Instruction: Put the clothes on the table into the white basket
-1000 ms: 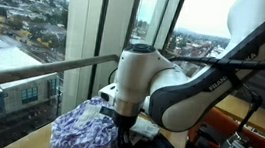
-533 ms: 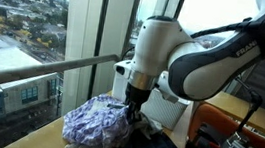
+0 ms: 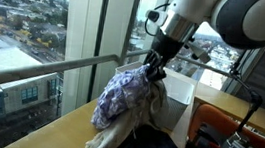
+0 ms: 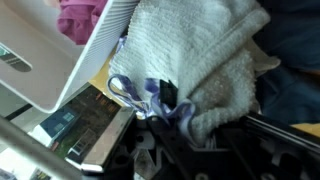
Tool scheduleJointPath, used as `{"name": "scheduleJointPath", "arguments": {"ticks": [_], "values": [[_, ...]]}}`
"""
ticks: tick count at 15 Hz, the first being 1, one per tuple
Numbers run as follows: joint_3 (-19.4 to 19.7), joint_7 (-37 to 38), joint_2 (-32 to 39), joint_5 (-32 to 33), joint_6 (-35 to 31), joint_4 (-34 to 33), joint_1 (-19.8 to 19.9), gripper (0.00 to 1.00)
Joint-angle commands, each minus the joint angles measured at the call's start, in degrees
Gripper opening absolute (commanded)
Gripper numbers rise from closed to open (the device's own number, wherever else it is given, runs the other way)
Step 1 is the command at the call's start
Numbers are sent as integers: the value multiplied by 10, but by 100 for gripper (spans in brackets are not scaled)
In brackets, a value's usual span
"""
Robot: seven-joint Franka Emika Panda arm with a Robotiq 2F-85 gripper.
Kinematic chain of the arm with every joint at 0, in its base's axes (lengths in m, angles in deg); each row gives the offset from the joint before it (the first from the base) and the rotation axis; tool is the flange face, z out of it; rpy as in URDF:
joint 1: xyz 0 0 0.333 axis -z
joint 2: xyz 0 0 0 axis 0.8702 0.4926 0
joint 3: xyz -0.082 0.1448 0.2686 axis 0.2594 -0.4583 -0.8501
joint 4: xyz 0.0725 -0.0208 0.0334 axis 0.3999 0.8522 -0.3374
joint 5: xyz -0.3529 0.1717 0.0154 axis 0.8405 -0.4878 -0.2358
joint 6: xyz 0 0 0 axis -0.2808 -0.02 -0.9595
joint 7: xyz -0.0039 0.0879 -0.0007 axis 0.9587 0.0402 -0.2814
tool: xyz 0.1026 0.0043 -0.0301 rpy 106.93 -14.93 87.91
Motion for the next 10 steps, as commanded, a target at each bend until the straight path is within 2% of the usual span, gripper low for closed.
{"name": "scheduleJointPath", "arguments": {"ticks": [1, 6, 10], "values": [[-2, -34, -99, -28, 33, 7, 8, 3], [15, -65, -166, -49, 82, -54, 8, 3], [41, -92, -177, -55, 122, -138, 18, 3]]}}
